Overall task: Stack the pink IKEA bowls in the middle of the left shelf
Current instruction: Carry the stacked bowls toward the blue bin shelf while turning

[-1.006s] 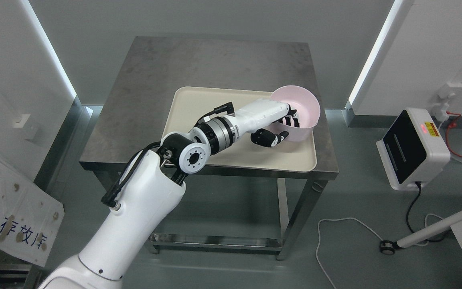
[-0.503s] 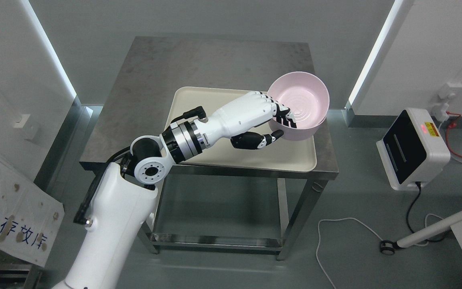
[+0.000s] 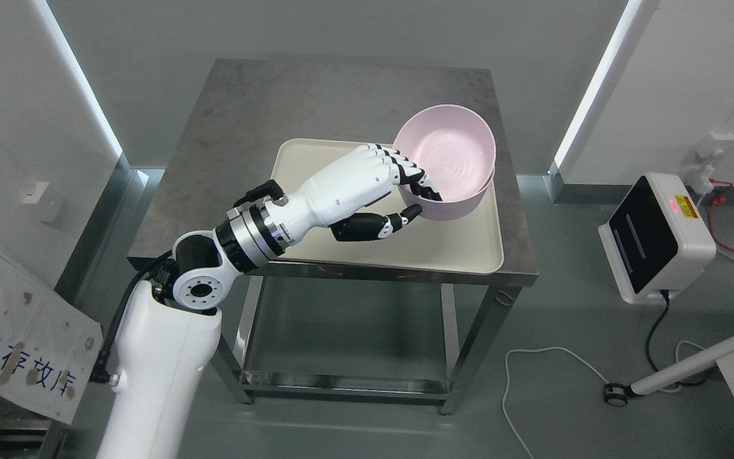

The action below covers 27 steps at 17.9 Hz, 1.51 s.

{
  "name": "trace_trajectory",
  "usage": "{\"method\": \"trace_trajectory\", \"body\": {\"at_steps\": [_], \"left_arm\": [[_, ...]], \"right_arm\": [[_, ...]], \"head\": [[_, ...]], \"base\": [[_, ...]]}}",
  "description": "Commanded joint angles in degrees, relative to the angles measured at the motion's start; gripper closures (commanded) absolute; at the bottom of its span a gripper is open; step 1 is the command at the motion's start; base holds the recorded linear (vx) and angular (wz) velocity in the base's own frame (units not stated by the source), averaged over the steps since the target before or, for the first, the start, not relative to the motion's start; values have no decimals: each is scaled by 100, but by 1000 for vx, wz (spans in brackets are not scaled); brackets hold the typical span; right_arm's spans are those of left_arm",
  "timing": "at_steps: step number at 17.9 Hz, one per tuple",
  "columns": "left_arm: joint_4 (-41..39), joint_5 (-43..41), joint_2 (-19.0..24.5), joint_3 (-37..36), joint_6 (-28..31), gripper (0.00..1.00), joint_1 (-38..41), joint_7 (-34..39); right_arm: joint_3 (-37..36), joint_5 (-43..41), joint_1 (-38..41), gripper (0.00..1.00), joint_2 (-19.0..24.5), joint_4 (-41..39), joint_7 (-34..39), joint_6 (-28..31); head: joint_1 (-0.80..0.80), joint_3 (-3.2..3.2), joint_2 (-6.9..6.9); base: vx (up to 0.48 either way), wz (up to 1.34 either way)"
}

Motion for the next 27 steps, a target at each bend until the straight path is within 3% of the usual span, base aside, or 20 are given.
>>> {"method": "trace_trajectory", "body": {"at_steps": [1, 20, 27], "left_arm": [[-243, 151, 100, 414, -39, 100, 132, -41], [-252, 151, 100, 687, -48, 98, 265, -50], [-287, 151, 100, 775, -48, 98, 265, -41]], "right_arm": [[-62, 0, 10, 0, -100, -193, 0, -3], [-62, 0, 10, 0, -100, -193, 0, -3], [-62, 0, 10, 0, -100, -193, 0, -3]], "head": [[0, 0, 0], [0, 0, 0], [0, 0, 0]], "base": [[-34, 0], [-153, 168], [-78, 738]]}}
